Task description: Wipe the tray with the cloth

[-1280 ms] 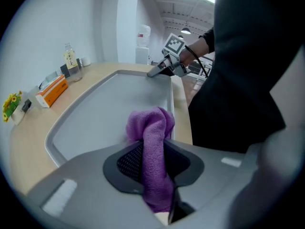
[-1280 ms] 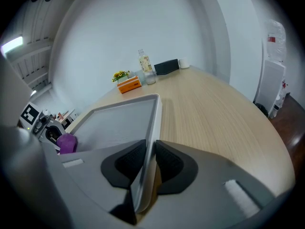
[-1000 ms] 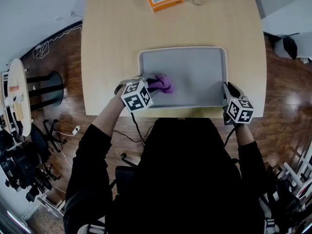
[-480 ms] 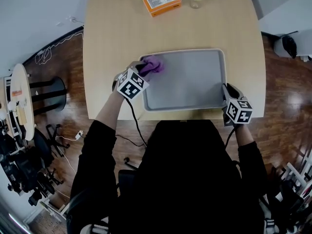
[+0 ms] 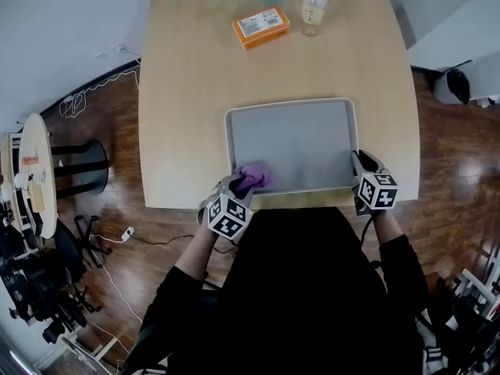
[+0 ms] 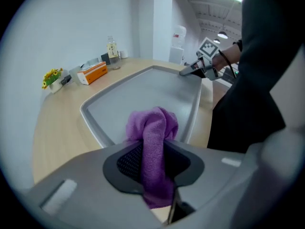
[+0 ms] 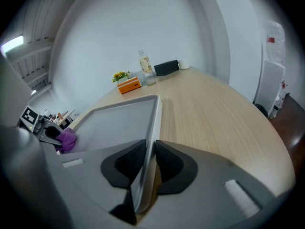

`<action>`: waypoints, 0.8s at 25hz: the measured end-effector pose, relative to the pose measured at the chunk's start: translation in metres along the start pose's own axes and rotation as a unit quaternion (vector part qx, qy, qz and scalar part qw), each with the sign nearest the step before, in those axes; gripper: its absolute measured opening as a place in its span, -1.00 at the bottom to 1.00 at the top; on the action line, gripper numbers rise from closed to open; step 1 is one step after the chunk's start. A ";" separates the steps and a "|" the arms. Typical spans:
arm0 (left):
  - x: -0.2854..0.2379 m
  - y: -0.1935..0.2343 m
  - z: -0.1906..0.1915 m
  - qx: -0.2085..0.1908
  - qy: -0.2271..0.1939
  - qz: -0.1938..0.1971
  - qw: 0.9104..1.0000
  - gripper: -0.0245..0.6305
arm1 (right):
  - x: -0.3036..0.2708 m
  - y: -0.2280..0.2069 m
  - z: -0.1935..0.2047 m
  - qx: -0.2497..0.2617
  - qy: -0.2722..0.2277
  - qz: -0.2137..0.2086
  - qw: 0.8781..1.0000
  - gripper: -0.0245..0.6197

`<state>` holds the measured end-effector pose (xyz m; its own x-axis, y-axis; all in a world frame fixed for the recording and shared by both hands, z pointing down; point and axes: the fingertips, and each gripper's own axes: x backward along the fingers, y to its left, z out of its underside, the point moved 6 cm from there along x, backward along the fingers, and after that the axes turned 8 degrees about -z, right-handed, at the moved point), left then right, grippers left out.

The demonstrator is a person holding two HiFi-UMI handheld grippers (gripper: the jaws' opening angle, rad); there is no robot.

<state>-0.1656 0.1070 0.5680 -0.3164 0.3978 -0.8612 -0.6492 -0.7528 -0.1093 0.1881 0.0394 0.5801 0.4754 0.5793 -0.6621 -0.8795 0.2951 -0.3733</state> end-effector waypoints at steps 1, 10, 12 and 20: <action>-0.001 -0.008 -0.005 -0.015 0.009 0.006 1.000 -0.67 | -0.002 0.002 0.000 0.002 0.003 -0.002 1.000 -0.71; -0.074 -0.116 -0.149 -0.179 -0.036 0.168 0.969 -0.67 | 0.001 -0.001 0.000 0.004 -0.002 -0.012 1.000 -0.71; -0.091 -0.126 -0.182 -0.216 -0.043 0.177 0.959 -0.67 | 0.001 -0.002 0.000 0.004 -0.002 -0.015 1.000 -0.70; -0.141 -0.037 -0.254 -0.197 -0.048 0.066 0.977 -0.66 | 0.003 -0.007 -0.001 0.002 -0.005 -0.031 0.999 -0.70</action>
<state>0.0787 -0.0548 0.5675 -0.4559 0.3164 -0.8319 -0.2871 -0.9370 -0.1990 0.1960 0.0385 0.5805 0.5295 0.5663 -0.6316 -0.8481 0.3347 -0.4109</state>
